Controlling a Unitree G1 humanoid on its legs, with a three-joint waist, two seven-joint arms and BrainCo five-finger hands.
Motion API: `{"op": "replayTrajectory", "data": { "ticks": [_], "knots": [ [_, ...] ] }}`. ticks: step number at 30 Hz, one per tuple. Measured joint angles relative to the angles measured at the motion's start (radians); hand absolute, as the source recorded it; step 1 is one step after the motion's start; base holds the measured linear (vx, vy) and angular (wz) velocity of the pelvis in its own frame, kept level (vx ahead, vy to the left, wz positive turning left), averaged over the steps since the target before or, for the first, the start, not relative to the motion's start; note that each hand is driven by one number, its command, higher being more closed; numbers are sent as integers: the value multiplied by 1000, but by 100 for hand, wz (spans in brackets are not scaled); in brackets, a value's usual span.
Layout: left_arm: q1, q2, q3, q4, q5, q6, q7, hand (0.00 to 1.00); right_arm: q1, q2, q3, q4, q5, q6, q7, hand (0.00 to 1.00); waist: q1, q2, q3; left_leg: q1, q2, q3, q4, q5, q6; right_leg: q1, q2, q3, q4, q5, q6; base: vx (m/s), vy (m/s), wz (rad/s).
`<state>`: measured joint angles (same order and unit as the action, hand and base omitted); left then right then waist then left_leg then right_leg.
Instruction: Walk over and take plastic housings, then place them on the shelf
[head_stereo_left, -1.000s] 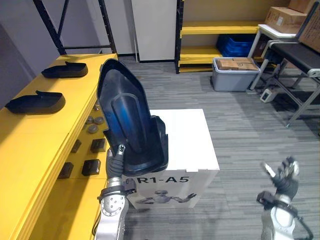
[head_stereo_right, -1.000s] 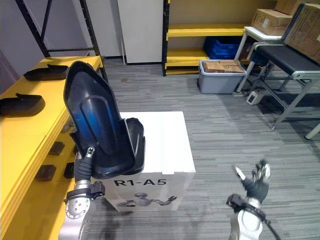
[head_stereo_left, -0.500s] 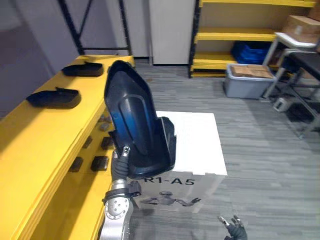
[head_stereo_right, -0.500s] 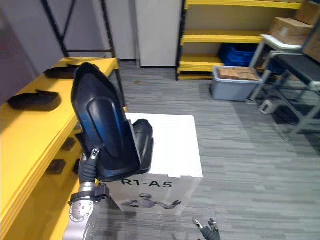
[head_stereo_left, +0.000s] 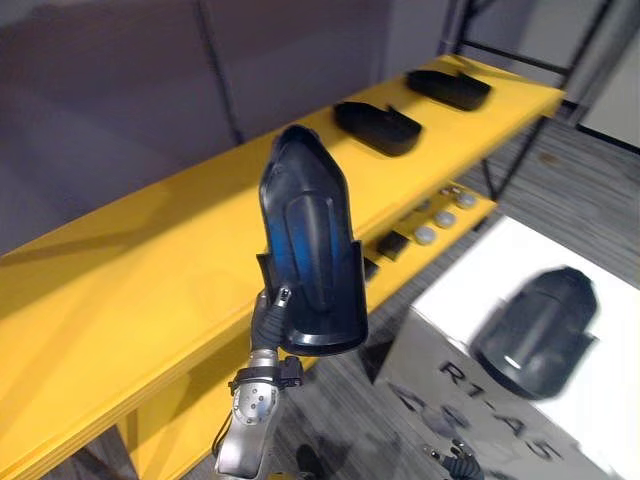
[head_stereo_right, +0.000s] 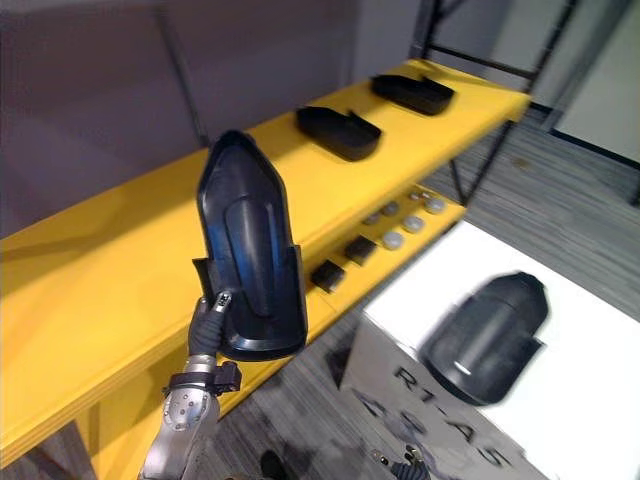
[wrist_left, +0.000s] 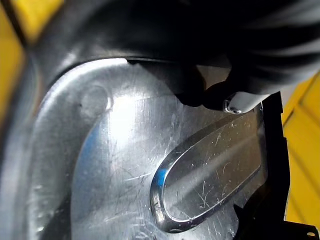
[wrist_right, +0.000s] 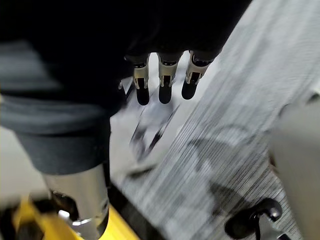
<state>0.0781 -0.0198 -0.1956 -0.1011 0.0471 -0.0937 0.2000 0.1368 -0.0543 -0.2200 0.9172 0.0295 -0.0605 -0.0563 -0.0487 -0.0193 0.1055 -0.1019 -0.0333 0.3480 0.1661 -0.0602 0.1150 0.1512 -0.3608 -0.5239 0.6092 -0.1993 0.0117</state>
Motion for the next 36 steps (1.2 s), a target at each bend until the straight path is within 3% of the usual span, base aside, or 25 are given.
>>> {"op": "replayTrajectory", "data": {
  "ticks": [2,7,8,10,12,15,19,27,36],
  "knots": [
    [-32,5,3,10,23,0,26,100,-6,1,24,-2,0,0,0,0,-4,1,4,37,-1,-64,-8,-5,-8,-117,122,296,44,-78,36,163,62,95],
    [-75,2,-27,10,35,-1,63,100,25,36,26,-94,2,0,-1,0,-6,-11,8,69,-33,-196,39,-40,-29,-286,253,605,-43,-96,67,141,-64,99],
    [-79,-2,-55,8,35,-1,72,100,48,52,27,-119,2,0,-2,0,-5,-33,2,65,-52,-243,79,-73,-36,-289,263,658,-110,-76,62,92,-174,109],
    [-79,-4,-75,6,35,-6,73,100,72,78,35,-123,5,1,-1,0,21,-74,-11,65,-74,-262,114,-103,-39,-286,238,651,-164,-8,81,138,-247,81],
    [-65,-27,-82,10,34,-7,74,100,73,80,45,-125,8,1,-1,0,30,-44,-31,51,-10,-268,162,-146,-72,-240,276,600,-230,3,61,149,-245,34],
    [-67,-27,-98,14,34,-8,64,100,80,85,48,-128,4,1,0,0,32,-33,-46,56,44,-257,160,-153,-96,-203,314,576,-296,29,38,139,-180,2],
    [-70,-26,-106,71,34,-1,53,100,107,91,44,-152,0,1,0,0,26,-41,-57,98,52,-254,122,-141,-116,-150,318,555,-349,32,35,152,-80,10],
    [-114,-25,-102,143,-6,19,83,100,129,102,44,-158,-9,1,-1,0,39,-61,-74,142,45,-240,46,-115,-131,-114,311,544,-414,61,36,46,11,-1],
    [-332,-42,-73,351,-46,57,154,100,131,101,45,-162,-9,1,-4,0,16,-69,-77,162,49,-213,-63,-61,-128,-133,316,545,-428,79,21,-81,-34,-1]
  ]
}}
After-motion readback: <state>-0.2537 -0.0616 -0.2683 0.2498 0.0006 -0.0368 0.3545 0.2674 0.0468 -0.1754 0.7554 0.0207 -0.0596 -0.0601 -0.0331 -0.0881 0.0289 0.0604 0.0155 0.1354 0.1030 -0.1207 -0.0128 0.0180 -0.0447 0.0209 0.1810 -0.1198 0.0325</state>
